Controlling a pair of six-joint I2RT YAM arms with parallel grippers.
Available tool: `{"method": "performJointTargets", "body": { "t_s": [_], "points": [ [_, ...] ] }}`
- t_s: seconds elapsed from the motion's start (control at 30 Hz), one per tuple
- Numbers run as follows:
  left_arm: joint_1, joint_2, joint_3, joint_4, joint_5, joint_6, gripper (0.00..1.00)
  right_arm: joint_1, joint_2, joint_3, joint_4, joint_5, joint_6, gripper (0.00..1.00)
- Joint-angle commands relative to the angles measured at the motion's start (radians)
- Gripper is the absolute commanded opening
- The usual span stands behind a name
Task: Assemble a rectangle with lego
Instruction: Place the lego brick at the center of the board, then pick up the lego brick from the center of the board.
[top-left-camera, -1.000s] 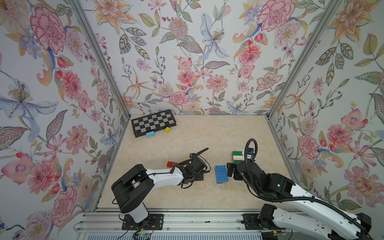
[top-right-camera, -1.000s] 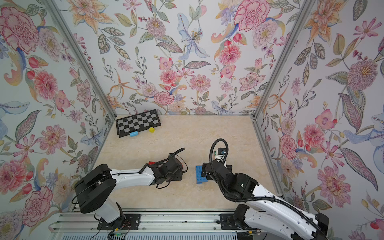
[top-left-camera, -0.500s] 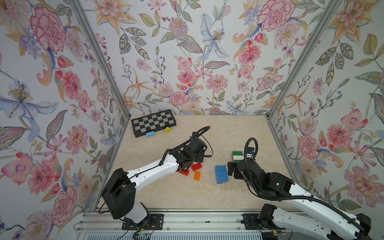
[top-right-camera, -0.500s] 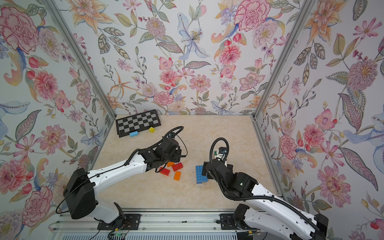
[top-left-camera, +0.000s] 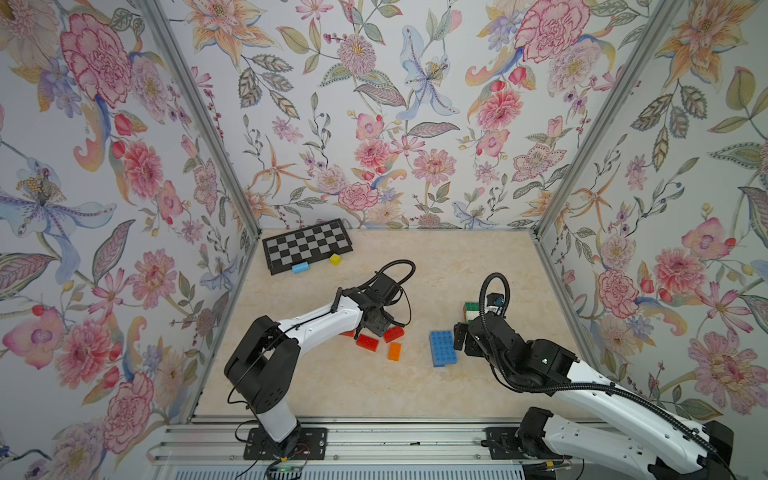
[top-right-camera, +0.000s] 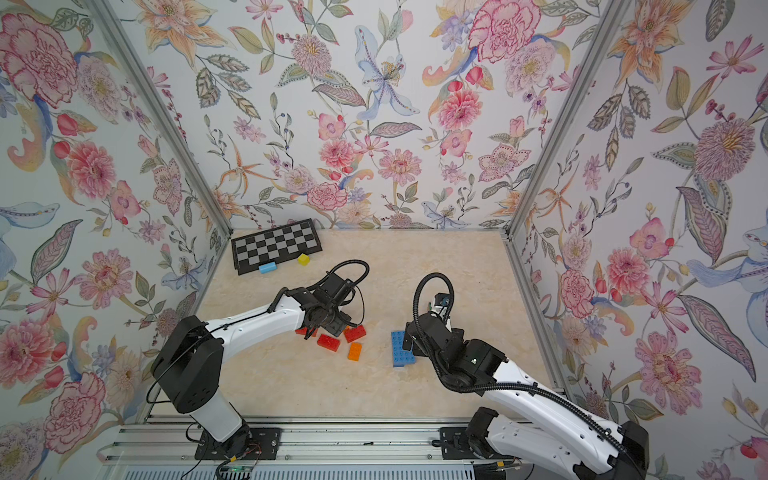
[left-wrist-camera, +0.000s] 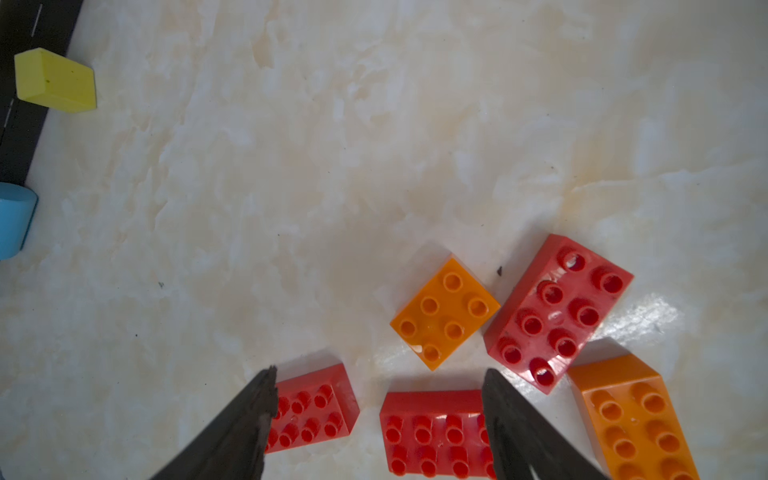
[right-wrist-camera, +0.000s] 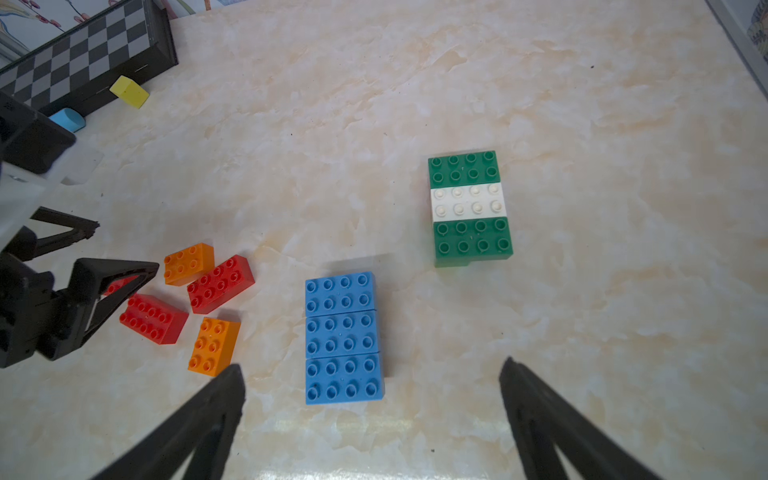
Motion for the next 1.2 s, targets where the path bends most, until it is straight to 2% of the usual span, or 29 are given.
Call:
{"method": "performJointTargets", "body": {
  "t_s": [0.0, 0.17, 0.57, 0.93, 1.07, 1.17],
  "points": [
    [0.009, 0.039, 0.004, -0.033, 0.032, 0.071, 0.79, -0.011, -0.017, -0.01, -0.025, 0.003, 0.028, 1.0],
    [0.012, 0.067, 0.008, -0.035, 0.07, 0.092, 0.79, -0.029, -0.039, -0.025, -0.028, -0.001, 0.039, 1.0],
    [0.048, 0.119, 0.007, -0.014, 0.059, 0.088, 0.74, -0.043, -0.032, -0.034, -0.032, -0.014, 0.046, 1.0],
    [0.053, 0.197, 0.062, 0.046, 0.131, 0.083, 0.72, -0.048, -0.019, -0.034, -0.031, -0.012, 0.047, 1.0],
    [0.058, 0.213, 0.061, 0.051, 0.135, 0.065, 0.61, -0.052, -0.029, -0.04, -0.032, -0.018, 0.046, 1.0],
    [0.062, 0.199, 0.046, 0.05, 0.132, 0.049, 0.43, -0.054, -0.046, -0.046, -0.033, -0.018, 0.05, 1.0]
  ]
}}
